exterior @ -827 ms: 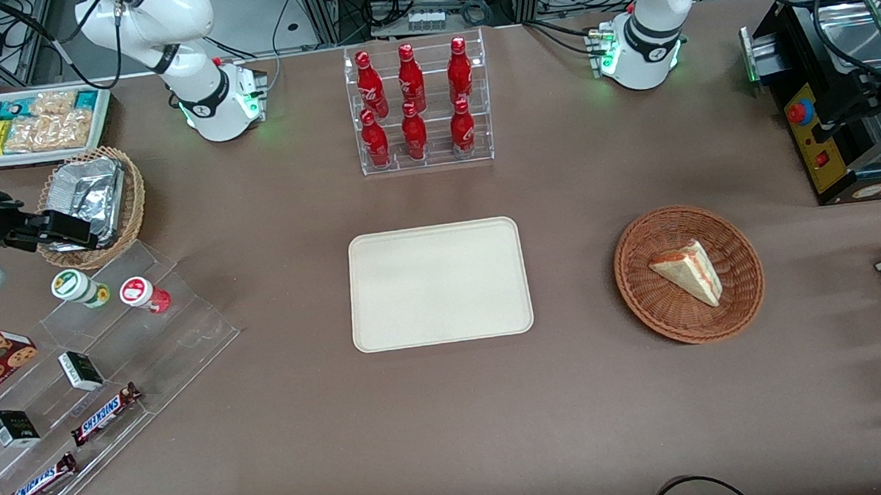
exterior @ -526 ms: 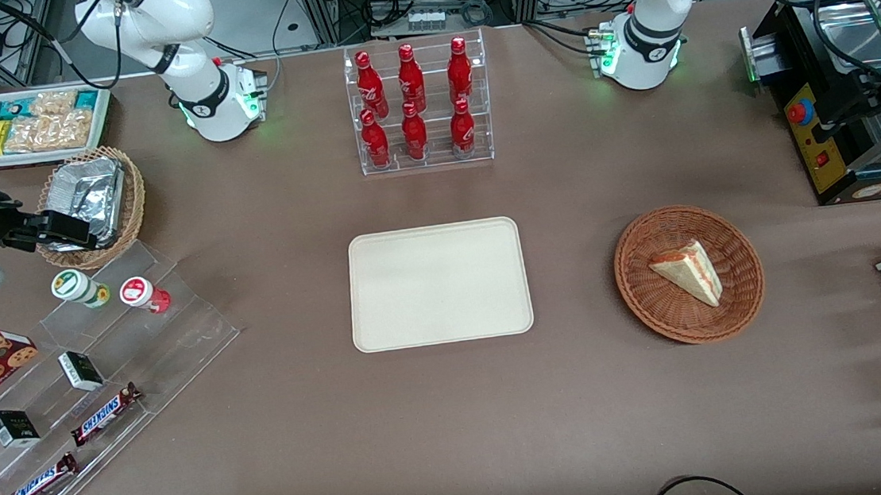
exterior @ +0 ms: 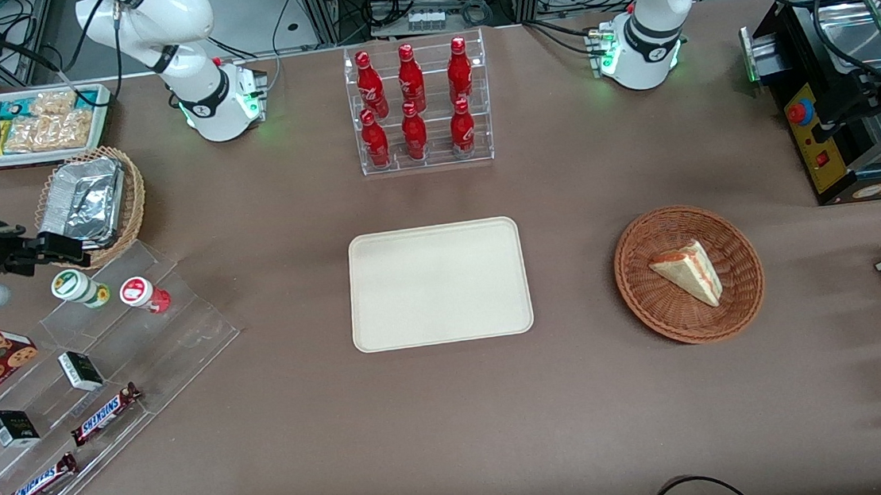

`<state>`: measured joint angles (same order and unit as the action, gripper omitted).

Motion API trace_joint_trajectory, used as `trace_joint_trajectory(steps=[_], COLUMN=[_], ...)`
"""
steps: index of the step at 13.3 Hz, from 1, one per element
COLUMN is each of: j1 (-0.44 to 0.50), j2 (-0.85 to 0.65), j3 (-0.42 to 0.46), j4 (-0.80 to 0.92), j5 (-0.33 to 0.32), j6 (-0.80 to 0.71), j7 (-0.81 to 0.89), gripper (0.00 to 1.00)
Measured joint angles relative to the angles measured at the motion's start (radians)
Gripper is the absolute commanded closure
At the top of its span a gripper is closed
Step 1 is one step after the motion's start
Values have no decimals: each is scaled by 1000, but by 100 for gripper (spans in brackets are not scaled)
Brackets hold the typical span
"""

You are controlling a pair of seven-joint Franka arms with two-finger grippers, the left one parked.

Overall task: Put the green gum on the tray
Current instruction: 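Move the right gripper down to the green-labelled gum canister on the acrylic stand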

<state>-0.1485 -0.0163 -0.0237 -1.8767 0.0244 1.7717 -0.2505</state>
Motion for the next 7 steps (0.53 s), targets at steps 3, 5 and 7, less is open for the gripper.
trace_joint_trajectory(steps=[3,5,7], j1=[-53,-81,-85], j2=[-17,-41,-69], j3=[-4,-7,-25], j4=[-120,-195,-266], j5=[0,0,0], j6=[138,230,300], j7=[-229,-350,-428], gripper=[1,1,1])
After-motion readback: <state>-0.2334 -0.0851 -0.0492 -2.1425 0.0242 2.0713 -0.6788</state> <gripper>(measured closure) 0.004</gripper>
